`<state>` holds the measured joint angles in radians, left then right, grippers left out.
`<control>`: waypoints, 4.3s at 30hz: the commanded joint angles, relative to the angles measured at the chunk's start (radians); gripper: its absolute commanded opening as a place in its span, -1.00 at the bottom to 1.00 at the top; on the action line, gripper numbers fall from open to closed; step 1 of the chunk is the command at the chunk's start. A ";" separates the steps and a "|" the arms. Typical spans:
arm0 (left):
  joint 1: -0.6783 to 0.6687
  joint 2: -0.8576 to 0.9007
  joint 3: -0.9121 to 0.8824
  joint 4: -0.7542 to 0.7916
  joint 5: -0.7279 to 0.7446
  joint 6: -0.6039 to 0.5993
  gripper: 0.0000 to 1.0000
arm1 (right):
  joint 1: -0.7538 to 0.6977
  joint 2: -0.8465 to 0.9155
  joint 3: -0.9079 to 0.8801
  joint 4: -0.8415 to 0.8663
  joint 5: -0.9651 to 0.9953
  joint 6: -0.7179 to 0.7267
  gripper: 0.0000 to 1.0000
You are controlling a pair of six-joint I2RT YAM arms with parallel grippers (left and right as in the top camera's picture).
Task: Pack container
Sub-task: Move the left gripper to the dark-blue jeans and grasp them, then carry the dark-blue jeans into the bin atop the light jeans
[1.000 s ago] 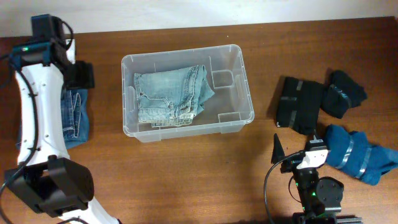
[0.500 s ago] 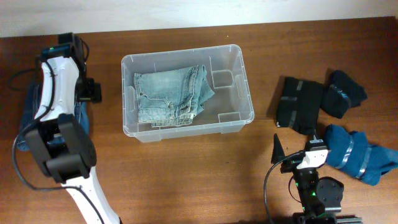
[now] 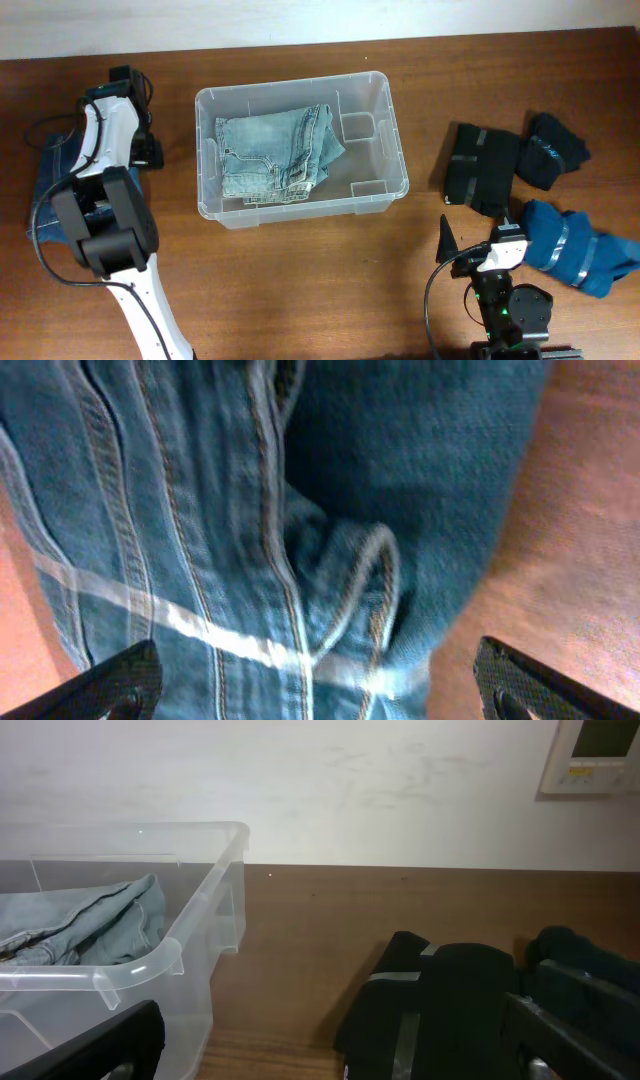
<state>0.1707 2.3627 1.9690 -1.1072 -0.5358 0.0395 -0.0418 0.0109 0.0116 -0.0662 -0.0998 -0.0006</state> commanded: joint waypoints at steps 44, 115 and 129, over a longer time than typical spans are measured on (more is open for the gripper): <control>0.032 0.131 0.578 -0.356 0.096 -0.027 -1.00 | -0.005 -0.007 -0.006 -0.002 -0.013 0.002 0.97; -0.520 -0.219 0.679 -0.466 0.488 1.272 -0.99 | -0.005 -0.007 -0.006 -0.002 -0.013 0.002 0.97; -0.520 -0.218 0.619 -0.406 0.480 1.271 -0.99 | -0.005 -0.007 -0.006 -0.002 -0.013 0.002 0.97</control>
<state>-0.3523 2.1860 2.6122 -1.5513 -0.0422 1.2800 -0.0418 0.0109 0.0116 -0.0662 -0.0998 -0.0002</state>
